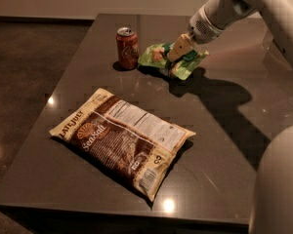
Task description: Move green rice chip bag near coke can
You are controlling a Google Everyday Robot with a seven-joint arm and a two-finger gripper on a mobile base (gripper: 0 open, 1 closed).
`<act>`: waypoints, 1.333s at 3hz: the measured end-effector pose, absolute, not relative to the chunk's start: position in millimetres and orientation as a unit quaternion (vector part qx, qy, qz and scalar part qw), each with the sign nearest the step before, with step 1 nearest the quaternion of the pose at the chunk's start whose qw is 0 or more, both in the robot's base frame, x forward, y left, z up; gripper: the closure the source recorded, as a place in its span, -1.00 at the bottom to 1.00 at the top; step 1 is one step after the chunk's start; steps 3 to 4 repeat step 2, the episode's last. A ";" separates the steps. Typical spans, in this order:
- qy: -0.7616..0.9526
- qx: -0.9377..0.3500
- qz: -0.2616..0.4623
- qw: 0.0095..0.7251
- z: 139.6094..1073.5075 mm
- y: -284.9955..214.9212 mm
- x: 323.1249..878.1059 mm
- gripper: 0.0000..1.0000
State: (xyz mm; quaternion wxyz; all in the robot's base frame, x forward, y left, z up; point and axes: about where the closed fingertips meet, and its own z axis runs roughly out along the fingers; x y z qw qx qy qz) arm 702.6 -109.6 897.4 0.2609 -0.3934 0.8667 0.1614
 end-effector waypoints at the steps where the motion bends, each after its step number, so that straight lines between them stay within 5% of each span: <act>1: 0.867 -0.394 0.163 0.259 894.5 -107.3 703.3 -0.98; 4: 0.867 -0.395 0.163 0.258 893.5 -106.6 703.5 -1.00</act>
Offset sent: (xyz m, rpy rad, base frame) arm 0.0006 0.0021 -0.0027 0.0002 0.0037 0.0030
